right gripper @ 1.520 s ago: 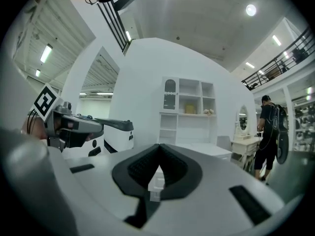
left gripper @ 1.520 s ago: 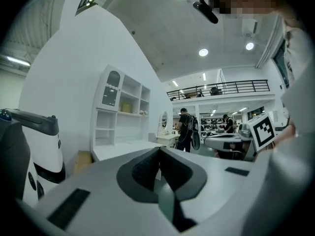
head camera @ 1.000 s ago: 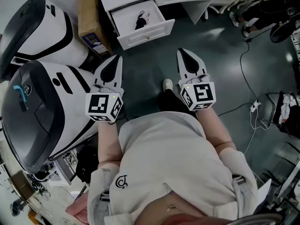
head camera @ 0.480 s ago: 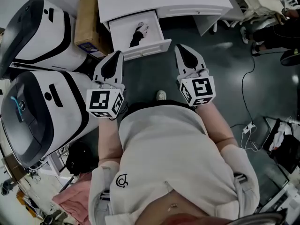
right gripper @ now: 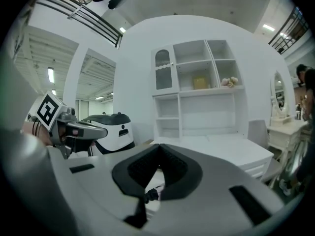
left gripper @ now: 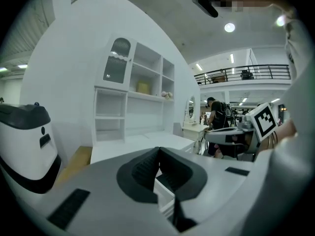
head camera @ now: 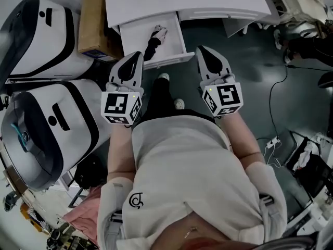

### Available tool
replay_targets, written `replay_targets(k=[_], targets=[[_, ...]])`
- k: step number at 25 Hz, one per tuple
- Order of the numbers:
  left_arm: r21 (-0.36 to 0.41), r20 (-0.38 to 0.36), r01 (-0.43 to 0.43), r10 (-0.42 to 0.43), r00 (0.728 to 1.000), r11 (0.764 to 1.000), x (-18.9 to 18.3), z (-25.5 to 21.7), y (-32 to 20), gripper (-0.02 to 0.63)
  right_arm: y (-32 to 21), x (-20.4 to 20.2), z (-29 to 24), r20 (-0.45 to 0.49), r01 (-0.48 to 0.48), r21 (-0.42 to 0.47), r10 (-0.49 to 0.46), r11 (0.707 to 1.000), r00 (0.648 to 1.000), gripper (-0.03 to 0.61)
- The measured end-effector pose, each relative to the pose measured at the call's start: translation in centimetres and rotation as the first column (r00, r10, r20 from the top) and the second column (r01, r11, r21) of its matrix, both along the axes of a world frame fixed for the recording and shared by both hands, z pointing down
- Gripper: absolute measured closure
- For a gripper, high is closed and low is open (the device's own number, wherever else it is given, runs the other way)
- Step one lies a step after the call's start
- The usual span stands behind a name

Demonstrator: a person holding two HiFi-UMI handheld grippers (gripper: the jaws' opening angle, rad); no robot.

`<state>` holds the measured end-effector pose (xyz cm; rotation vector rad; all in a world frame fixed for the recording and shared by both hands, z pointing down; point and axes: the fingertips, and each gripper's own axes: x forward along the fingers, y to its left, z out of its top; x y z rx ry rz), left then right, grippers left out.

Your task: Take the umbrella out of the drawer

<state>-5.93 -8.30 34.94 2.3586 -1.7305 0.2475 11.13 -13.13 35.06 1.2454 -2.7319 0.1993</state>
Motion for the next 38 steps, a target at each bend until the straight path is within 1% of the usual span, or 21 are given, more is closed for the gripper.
replay_targets(k=[4,8,10,12,14,16,17,18,20,21,23,26,27,29,31,35,36,38], targets=[[-0.028,-0.034,-0.049,0.048,0.998,0.998,-1.4,1.8,-4.8,0.601,-4.0,-1.9,1.2,0.0,-0.014,-0.021,0.014,1.0,1.0,0.572],[-0.064,-0.068,-0.133,0.129,0.989,0.989,-1.1,5.4,-8.3,0.601,-6.6,-3.2,3.3,-0.015,0.002,-0.009,-0.002,1.0,1.0,0.572],[-0.061,-0.059,-0.198,0.195,0.979,0.978,-0.1,8.0,-9.6,0.601,-7.6,-3.5,4.5,-0.021,0.009,0.012,-0.009,1.0,1.0,0.572],[-0.068,-0.029,-0.26,0.258,0.966,0.963,0.7,10.8,-10.7,0.601,-8.6,-3.8,5.7,-0.03,0.017,0.026,-0.016,1.0,0.999,0.572],[-0.09,-0.004,-0.296,0.296,0.955,0.951,1.0,13.6,-12.2,0.601,-9.9,-4.4,6.8,-0.044,0.022,0.03,-0.021,0.999,0.999,0.572],[-0.136,-0.003,-0.313,0.315,0.949,0.94,0.9,16.5,-13.5,0.601,-11.1,-4.8,8.0,-0.06,0.018,0.015,-0.017,1.0,0.998,0.572],[-0.178,-0.011,-0.318,0.321,0.947,0.931,0.8,18.3,-13.8,0.601,-11.5,-5.0,8.7,-0.069,0.012,0.0,-0.012,1.0,0.998,0.572],[-0.229,-0.02,-0.323,0.327,0.945,0.918,0.6,20.3,-14.0,0.601,-11.8,-5.1,9.4,-0.077,0.005,-0.016,-0.006,1.0,0.997,0.572],[-0.329,-0.043,-0.334,0.339,0.94,0.884,0.4,24.0,-14.3,0.589,-12.4,-5.4,10.7,-0.088,-0.006,-0.042,0.002,0.999,0.996,0.572],[-0.371,-0.052,-0.339,0.345,0.937,0.865,0.3,25.6,-14.6,0.561,-12.7,-5.5,11.2,-0.093,-0.011,-0.051,0.006,0.999,0.996,0.572],[-0.443,-0.066,-0.35,0.359,0.931,0.825,0.3,28.5,-14.9,0.531,-13.4,-5.6,12.2,-0.105,-0.022,-0.068,0.014,0.997,0.994,0.572],[-0.537,-0.091,-0.36,0.372,0.924,0.763,0.4,32.2,-14.8,0.437,-14.1,-5.7,13.4,-0.121,-0.039,-0.095,0.028,0.995,0.992,0.572],[-0.563,-0.097,-0.358,0.371,0.924,0.745,0.4,33.3,-14.8,0.416,-14.2,-5.8,13.9,-0.124,-0.043,-0.105,0.03,0.994,0.992,0.572],[-0.611,-0.107,-0.348,0.362,0.926,0.711,0.4,35.5,-14.8,0.394,-14.4,-5.8,14.9,-0.12,-0.053,-0.127,0.038,0.991,0.992,0.572],[-0.66,-0.116,-0.331,0.344,0.932,0.675,0.4,37.6,-14.8,0.352,-14.6,-5.9,15.6,-0.128,-0.057,-0.138,0.04,0.989,0.991,0.572],[-0.746,-0.115,-0.299,0.328,0.938,0.596,0.8,41.4,-14.6,0.312,-15.3,-5.8,16.5,-0.148,-0.069,-0.146,0.047,0.987,0.988,0.572],[-0.76,-0.109,-0.293,0.331,0.937,0.58,1.0,42.1,-14.6,0.304,-15.4,-5.7,16.8,-0.15,-0.077,-0.152,0.054,0.985,0.987,0.572],[-0.783,-0.093,-0.276,0.334,0.938,0.558,1.3,43.4,-14.6,0.289,-15.6,-5.4,17.5,-0.144,-0.094,-0.168,0.07,0.981,0.987,0.572]])
